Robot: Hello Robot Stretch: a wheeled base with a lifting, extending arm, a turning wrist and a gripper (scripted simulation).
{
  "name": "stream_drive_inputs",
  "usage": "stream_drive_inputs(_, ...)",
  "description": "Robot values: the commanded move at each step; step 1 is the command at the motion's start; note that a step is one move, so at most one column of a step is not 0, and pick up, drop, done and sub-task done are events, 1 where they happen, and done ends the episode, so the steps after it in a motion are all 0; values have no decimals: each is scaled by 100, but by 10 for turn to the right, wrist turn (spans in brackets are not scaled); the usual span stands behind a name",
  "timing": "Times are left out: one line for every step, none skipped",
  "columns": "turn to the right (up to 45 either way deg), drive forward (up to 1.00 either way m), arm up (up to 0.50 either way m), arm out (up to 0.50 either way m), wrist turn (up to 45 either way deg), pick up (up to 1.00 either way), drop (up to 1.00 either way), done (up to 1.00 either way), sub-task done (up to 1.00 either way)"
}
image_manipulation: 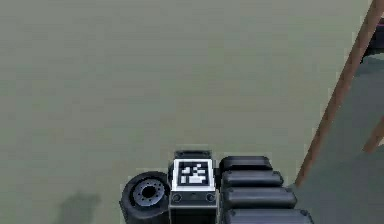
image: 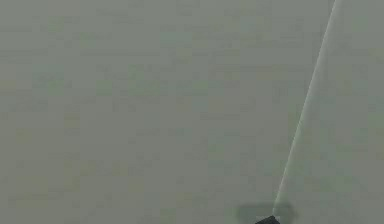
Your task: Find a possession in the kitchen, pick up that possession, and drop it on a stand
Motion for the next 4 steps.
stream_drive_inputs(450,0,0,0,0,0,0,0,0)
stream_drive_inputs(90,0,0,0,0,0,0,0,0)
stream_drive_inputs(-450,0,0,0,0,0,0,0,0)
stream_drive_inputs(-420,0,0,0,0,0,0,0,0)
